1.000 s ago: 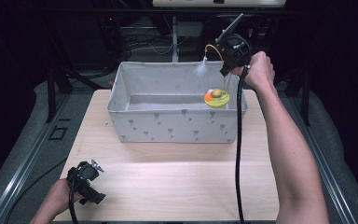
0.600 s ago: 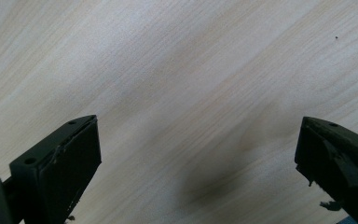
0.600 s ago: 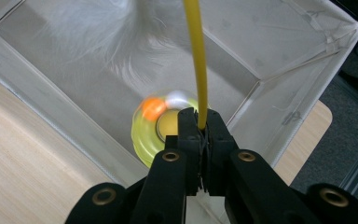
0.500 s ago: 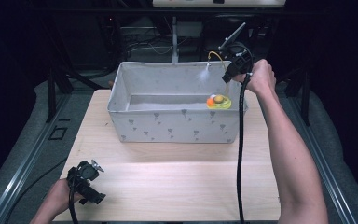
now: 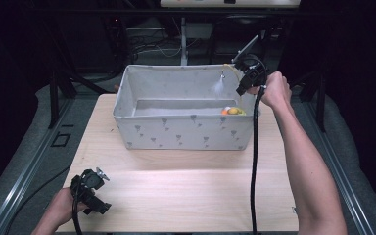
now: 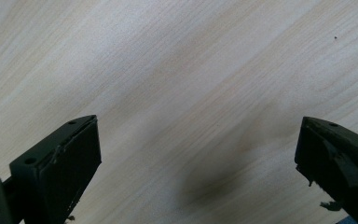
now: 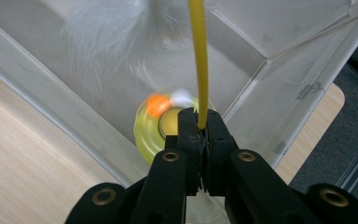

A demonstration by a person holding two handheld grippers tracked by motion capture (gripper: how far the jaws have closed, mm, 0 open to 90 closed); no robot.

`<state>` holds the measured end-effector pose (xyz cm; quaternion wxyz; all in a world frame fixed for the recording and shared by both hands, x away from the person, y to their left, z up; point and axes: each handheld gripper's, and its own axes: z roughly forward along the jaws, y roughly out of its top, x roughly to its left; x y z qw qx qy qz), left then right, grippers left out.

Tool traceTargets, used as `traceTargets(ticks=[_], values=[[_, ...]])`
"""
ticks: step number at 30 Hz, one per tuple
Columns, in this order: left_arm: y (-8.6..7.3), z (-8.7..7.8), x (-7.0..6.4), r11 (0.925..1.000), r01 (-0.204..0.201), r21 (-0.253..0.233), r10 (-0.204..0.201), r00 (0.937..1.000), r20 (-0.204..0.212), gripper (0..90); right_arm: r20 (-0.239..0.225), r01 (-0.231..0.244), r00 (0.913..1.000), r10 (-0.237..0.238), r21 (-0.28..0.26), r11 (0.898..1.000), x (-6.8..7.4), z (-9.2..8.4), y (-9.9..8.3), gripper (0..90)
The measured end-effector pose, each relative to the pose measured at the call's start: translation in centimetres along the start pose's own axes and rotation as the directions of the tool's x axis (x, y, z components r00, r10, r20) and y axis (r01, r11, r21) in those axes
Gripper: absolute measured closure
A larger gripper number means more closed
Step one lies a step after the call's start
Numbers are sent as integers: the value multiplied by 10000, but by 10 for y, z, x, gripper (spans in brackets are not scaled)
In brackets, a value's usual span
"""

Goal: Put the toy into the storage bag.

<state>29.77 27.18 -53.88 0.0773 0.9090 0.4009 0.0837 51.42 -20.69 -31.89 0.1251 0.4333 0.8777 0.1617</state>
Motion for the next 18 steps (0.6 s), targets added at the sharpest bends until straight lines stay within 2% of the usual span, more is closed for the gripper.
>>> traceTargets(ticks=[11, 18], values=[[0, 0, 0, 10000, 5, -1, -5, 10000, 8, 5, -15, -152, 9999, 152, 345, 9993, -3, 19, -20, 882], [0, 0, 0, 10000, 38, 41, -38, 10000, 16, 5, -220, -254, 9994, 267, 543, 9982, -5, 34, -32, 882]])
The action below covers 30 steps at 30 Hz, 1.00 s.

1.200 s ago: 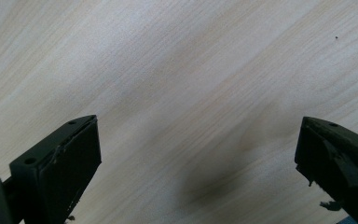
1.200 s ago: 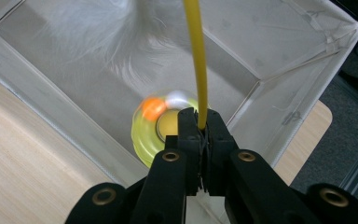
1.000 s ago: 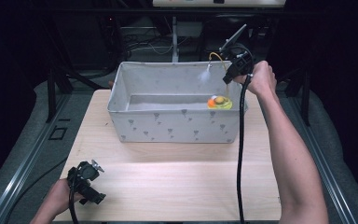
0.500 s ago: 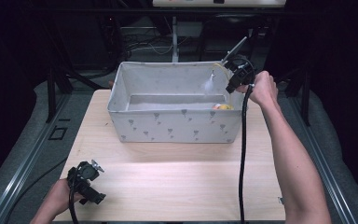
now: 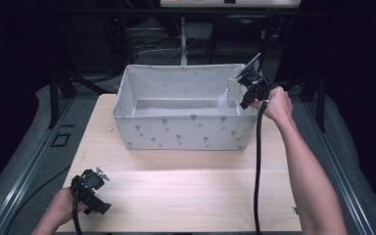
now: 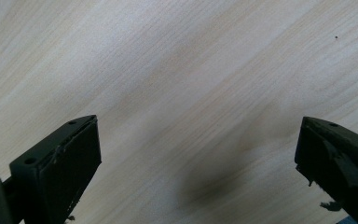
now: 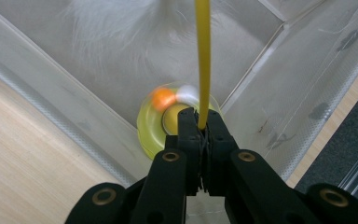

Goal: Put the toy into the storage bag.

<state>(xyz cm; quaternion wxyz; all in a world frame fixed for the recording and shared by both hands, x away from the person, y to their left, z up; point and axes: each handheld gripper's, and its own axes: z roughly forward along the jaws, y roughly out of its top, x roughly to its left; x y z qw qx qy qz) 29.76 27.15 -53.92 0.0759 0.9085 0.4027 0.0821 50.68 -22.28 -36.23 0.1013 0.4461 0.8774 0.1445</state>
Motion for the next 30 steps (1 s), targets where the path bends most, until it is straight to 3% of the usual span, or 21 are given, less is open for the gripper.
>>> traceTargets(ticks=[19, 30], values=[[0, 0, 0, 10000, -9, -5, 9, 10000, 0, 5, -381, -55, 9992, 80, 652, 9979, -1, 24, 0, 880], [0, 1, 0, 9999, -93, 65, 92, 10000, 37, 5, -542, -320, 9978, 372, 936, 9951, -3, 33, -1, 878]])
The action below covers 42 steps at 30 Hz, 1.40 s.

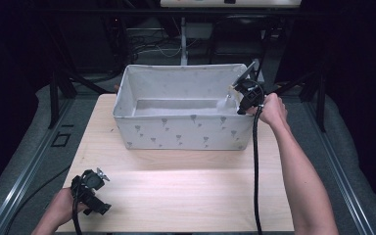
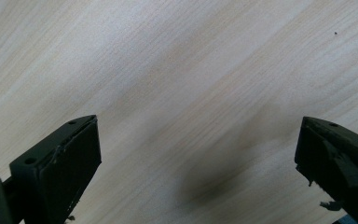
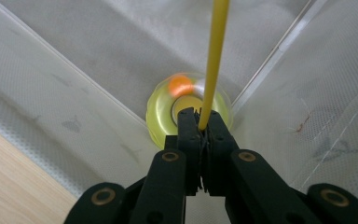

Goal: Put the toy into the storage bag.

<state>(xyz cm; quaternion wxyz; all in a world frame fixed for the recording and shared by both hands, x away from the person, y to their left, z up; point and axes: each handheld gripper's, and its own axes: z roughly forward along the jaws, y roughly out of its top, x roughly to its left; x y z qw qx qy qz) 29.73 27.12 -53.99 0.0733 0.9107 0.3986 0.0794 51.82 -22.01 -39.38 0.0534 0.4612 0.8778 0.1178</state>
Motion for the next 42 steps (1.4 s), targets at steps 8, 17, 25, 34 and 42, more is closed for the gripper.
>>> traceTargets(ticks=[8, 17, 25, 34, 42], values=[[0, 1, 0, 10000, -28, 44, 28, 10000, 25, 5, -210, -249, 9995, 253, 150, 9996, -3, 4, 1, 871], [0, 1, 0, 10000, -3, 28, 3, 10000, 19, 5, -382, -257, 9990, 236, -560, 9981, -2, -16, 2, 657], [0, 0, -1, 10000, 0, 18, -1, 10000, 53, 4, -521, -424, 9980, 363, -1211, 9917, -2, -38, 1, 415], [0, 0, -1, 10000, 22, -41, -22, 10000, 76, 3, -696, -276, 9975, 139, -1990, 9796, 6, -65, -5, 151], [0, 0, -1, 10000, -3, -41, 4, 10000, 98, 2, -691, -93, 9976, -65, -2255, 9742, 17, -81, -17, 68]])
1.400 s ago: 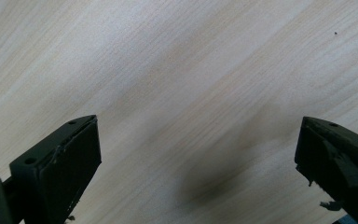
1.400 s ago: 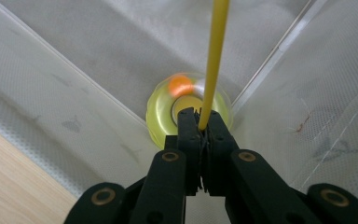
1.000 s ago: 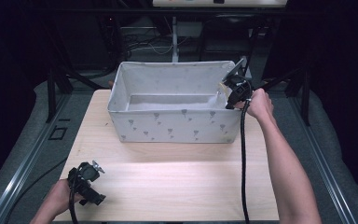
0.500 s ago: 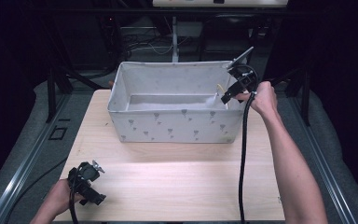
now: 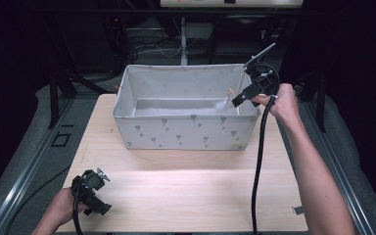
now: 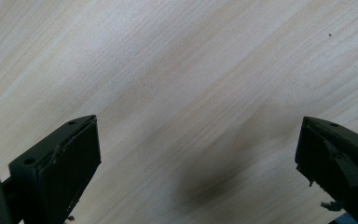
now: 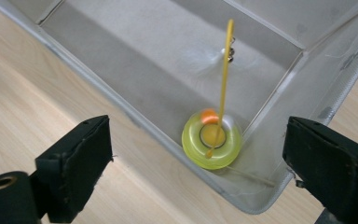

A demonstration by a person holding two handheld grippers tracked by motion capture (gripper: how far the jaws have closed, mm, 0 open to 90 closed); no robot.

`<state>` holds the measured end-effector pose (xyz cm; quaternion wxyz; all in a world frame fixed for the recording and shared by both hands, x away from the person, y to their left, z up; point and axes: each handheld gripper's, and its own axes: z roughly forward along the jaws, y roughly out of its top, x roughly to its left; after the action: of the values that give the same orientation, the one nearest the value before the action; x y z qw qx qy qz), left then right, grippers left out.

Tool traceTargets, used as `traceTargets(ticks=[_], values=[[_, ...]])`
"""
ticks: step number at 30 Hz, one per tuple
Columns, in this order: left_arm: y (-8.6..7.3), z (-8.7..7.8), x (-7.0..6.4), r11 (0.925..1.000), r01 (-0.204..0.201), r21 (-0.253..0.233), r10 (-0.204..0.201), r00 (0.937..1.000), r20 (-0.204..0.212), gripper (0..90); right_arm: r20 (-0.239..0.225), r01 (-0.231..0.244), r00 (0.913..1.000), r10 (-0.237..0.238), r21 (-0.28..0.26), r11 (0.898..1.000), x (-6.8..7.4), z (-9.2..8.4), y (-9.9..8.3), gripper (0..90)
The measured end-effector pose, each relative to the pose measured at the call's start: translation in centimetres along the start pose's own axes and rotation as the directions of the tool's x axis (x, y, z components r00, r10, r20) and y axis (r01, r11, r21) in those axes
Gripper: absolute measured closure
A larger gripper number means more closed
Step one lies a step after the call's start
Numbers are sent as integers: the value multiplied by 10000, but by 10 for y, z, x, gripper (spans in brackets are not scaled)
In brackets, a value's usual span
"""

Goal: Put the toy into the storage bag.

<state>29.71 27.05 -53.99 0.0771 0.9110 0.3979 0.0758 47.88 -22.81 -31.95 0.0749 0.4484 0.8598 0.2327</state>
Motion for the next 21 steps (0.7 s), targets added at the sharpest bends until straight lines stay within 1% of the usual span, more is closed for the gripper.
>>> traceTargets(ticks=[2, 3, 4, 5, 6, 7, 8, 9, 10, 11, 12, 13, 14, 15, 17, 18, 19, 20, 21], values=[[0, 0, 0, 10000, 13, 7, -13, 10000, -15, 2, -55, 120, 9999, -120, -50, 9999, 4, -3, -2, 67], [0, 0, 0, 10000, 16, -2, -16, 10000, -8, 2, -14, 310, 9995, -310, -134, 9994, 10, -7, -4, 67], [0, 0, 0, 10000, 16, -2, -16, 10000, -8, 2, -14, 310, 9995, -310, -134, 9994, 10, -7, -4, 67], [0, 0, 0, 10000, -6, -26, 6, 10000, -19, 2, 0, 382, 9993, -382, -207, 9991, 13, -9, -6, 67], [0, 0, 0, 10000, 4, -19, -4, 10000, -13, 2, -89, 556, 9984, -558, -218, 9982, 20, -13, -9, 64], [0, 0, 0, 10000, 4, -19, -4, 10000, -13, 2, -81, 681, 9976, -683, -260, 9973, 23, -14, -10, 60], [0, 0, 0, 10000, 2, -23, -2, 10000, -49, 2, -81, 681, 9976, -683, -260, 9973, 23, -14, -10, 60], [0, 0, 0, 10000, 12, -20, -12, 10000, -32, 2, -81, 841, 9964, -843, -238, 9962, 31, -17, -14, 47], [0, 0, 0, 10000, 12, -20, -12, 10000, -32, 2, -81, 841, 9964, -843, -238, 9962, 31, -17, -14, 47], [0, 0, 0, 10000, -3, -19, 3, 10000, -40, 2, -112, 1070, 9942, -1073, -267, 9939, 39, -19, -17, 44], [0, 0, 0, 10000, -3, -19, 3, 10000, -40, 2, -143, 1096, 9938, -1101, -309, 9935, 43, -19, -19, 38], [0, 0, -1, 10000, -4, 16, 4, 10000, -30, 2, -174, 1217, 9924, -1222, -278, 9922, 47, -20, -21, 36], [0, 0, -1, 10000, -4, 16, 4, 10000, -30, 2, -174, 1217, 9924, -1222, -278, 9922, 47, -20, -21, 36], [0, 0, -1, 10000, -4, 30, 4, 10000, -26, 2, -170, 1414, 9898, -1417, -202, 9897, 51, -20, -23, 33], [0, 0, -1, 10000, -12, 1, 12, 10000, -38, 2, -228, 1585, 9870, -1590, -220, 9871, 59, -19, -26, 27], [0, 0, -1, 10000, -3, 6, 3, 10000, -30, 2, -301, 1788, 9834, -1791, -120, 9838, 65, -18, -30, 24], [0, 0, -1, 10000, -15, 33, 15, 10000, -24, 2, -299, 1864, 9819, -1868, -161, 9824, 69, -17, -32, 24], [0, 0, -1, 10000, -15, 33, 15, 10000, -24, 2, -299, 1864, 9819, -1868, -161, 9824, 69, -17, -32, 24], [0, 1, -1, 10000, 0, 35, 0, 10000, -11, 2, -393, 1986, 9792, -1990, -137, 9800, 76, -14, -36, 22]])
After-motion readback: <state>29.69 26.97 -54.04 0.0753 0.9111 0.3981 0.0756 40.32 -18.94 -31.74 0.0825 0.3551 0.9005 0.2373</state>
